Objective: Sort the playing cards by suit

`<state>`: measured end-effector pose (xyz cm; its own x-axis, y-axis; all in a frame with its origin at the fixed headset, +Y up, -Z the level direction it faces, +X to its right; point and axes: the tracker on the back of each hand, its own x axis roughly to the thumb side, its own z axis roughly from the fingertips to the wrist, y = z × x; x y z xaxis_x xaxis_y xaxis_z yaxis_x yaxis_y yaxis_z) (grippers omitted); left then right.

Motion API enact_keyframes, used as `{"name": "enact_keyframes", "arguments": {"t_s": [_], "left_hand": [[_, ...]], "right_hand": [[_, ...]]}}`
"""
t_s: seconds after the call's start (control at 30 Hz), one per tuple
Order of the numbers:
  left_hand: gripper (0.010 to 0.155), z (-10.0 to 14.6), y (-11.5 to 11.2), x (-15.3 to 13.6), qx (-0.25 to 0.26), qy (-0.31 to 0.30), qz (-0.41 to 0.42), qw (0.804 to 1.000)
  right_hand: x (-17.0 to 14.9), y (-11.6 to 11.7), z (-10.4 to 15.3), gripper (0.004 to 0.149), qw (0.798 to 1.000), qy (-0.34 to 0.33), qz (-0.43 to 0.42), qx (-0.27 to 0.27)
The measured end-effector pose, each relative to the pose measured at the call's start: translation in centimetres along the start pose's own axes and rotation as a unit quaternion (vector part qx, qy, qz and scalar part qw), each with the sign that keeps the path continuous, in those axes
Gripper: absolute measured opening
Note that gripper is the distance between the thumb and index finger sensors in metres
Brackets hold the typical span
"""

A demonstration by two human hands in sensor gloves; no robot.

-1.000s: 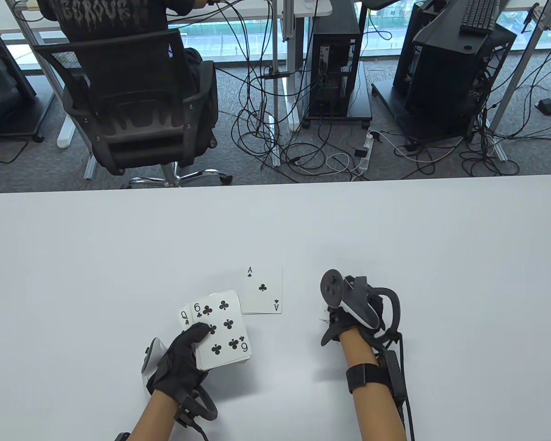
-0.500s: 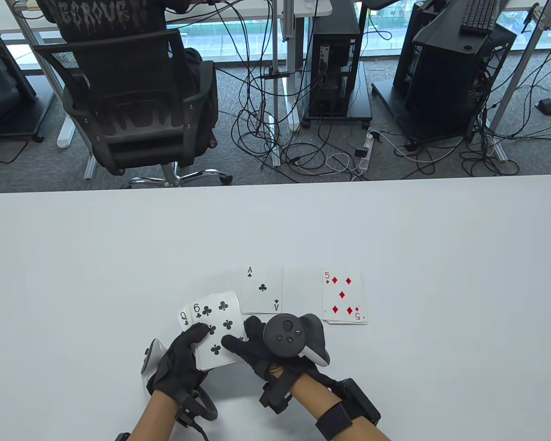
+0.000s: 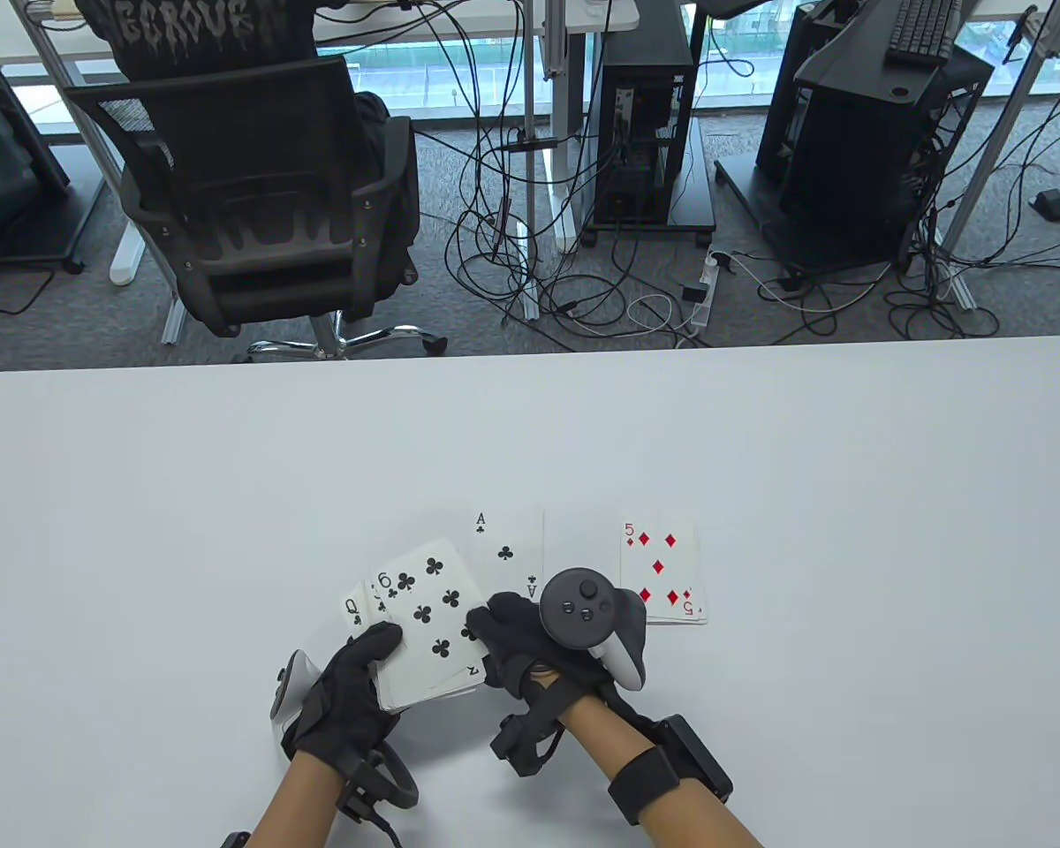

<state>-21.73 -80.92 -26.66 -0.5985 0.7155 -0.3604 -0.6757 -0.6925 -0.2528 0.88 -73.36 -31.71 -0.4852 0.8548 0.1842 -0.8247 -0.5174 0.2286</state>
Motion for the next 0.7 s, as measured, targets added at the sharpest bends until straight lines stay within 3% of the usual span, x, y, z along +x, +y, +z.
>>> {"name": "enact_keyframes", "arguments": {"t_s": [0.1, 0.33, 0.5, 0.7], "left_hand": [[0.061, 0.0, -0.1, 0.0, -0.004, -0.003, 0.006, 1.0], [0.061, 0.0, 0.1, 0.1, 0.005, -0.003, 0.006, 1.0], [0.061, 0.0, 0.1, 0.2, 0.01, -0.006, 0.009, 1.0], [0.061, 0.0, 0.2, 0.2, 0.012, -0.005, 0.01, 1.0]], "right_hand": [[-0.9, -1.0, -0.8, 0.041, 0.997, 0.036, -0.066, -0.009], [-2.5, -3.1, -3.4, 0.041, 0.982, 0.09, -0.127, -0.104], [-3.7, -3.4, -5.2, 0.041, 0.982, 0.123, -0.052, -0.137], [-4.5, -1.6, -6.6, 0.043, 0.973, 0.172, 0.102, -0.115]]}}
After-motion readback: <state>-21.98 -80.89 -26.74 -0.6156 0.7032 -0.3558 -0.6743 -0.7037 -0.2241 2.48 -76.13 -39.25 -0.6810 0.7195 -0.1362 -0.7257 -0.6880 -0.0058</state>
